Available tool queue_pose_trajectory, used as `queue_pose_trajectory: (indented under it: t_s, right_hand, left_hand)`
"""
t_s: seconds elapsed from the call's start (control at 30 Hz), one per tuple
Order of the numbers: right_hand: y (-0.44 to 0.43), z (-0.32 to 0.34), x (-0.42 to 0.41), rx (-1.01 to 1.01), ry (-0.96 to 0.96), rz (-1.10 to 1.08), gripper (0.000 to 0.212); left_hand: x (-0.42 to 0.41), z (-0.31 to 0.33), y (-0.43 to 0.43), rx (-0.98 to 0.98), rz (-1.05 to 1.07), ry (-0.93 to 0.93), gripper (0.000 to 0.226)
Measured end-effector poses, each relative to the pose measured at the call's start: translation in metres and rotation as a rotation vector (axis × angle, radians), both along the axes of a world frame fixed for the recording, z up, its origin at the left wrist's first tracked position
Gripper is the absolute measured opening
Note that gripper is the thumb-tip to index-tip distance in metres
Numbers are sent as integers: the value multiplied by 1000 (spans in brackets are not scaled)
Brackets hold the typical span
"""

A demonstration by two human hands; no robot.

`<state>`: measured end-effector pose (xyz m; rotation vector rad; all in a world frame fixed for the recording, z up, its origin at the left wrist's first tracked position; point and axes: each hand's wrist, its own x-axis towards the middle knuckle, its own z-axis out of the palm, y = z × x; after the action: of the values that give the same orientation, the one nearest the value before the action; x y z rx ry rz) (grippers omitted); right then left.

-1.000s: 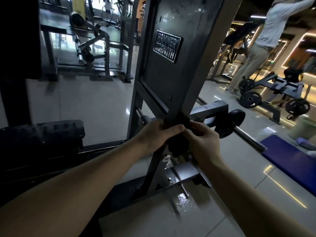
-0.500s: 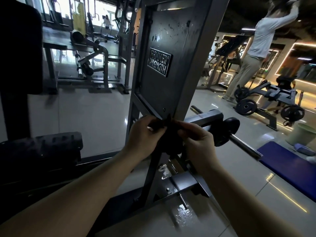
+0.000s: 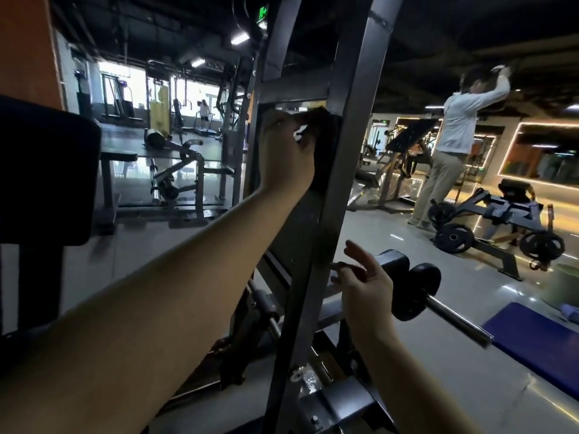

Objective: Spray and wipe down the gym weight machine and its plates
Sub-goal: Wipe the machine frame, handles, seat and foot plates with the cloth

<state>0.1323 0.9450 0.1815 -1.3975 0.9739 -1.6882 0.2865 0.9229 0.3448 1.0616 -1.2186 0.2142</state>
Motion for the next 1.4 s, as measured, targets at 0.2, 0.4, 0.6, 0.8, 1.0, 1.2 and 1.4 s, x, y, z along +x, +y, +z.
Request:
queue_pose_trajectory:
  t_s: [0.2,0.4,0.6,0.8,1.0,1.2,1.4]
  right_hand:
    - [-11,0,10,14,8,139,38]
    - [-26,-6,13,-46,99,53,38]
    - [-27,-28,-4,17,148,84,56]
    - [-12,-67,-4,126,254,97,58]
    - [-14,-60,0,112,279,48,47]
    - [-17,-79,-8,153,262,77,49]
    - [-22,-128,-14,258,362,121,54]
  left_hand:
    - [-22,-14,-9,-25,-119,6,15]
    - [-13,-67,-4,21,-226,-24,44]
    - [-8,-215,23,197,-194,-101,43]
    - [-34,-294,45,513,-110,25,31]
    - [-26,-219,32,215,-172,30,40]
    - [-25,-283,26,283,-131,-110,48]
    - [-35,-390,51,677,-111,27,49]
